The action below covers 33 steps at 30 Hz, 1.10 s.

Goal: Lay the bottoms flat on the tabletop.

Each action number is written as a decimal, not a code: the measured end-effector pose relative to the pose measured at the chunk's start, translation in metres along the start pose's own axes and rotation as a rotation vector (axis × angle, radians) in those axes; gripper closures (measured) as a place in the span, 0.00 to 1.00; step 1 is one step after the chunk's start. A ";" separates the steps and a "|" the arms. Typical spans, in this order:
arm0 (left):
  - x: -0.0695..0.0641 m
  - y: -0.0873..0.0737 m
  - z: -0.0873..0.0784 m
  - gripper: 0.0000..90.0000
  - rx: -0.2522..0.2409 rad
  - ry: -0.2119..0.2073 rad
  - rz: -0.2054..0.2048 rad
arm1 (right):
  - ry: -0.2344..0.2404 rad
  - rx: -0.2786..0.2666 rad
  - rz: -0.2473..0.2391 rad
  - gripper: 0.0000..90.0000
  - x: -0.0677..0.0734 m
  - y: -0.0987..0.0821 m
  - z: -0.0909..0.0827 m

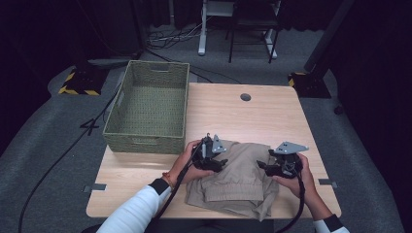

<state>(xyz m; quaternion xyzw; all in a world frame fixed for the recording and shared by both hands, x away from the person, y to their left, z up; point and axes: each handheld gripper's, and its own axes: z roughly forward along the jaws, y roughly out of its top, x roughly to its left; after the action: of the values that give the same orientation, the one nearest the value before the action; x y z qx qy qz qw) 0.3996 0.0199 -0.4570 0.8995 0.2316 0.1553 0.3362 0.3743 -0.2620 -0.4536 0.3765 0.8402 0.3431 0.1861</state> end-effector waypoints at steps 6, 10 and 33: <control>-0.003 -0.009 0.023 0.54 0.079 0.027 0.016 | 0.005 0.087 -0.040 0.79 -0.003 -0.018 0.014; -0.004 -0.013 0.025 0.67 0.087 0.038 0.017 | -0.005 0.106 -0.079 0.97 0.000 -0.021 0.015; -0.016 -0.036 -0.023 0.37 -0.023 -0.096 0.032 | -0.018 0.102 -0.023 0.96 -0.011 -0.047 -0.005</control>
<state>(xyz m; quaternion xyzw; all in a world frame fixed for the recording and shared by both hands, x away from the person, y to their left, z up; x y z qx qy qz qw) 0.3648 0.0480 -0.4669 0.9056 0.1989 0.1199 0.3549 0.3550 -0.2945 -0.4832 0.3789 0.8591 0.2941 0.1784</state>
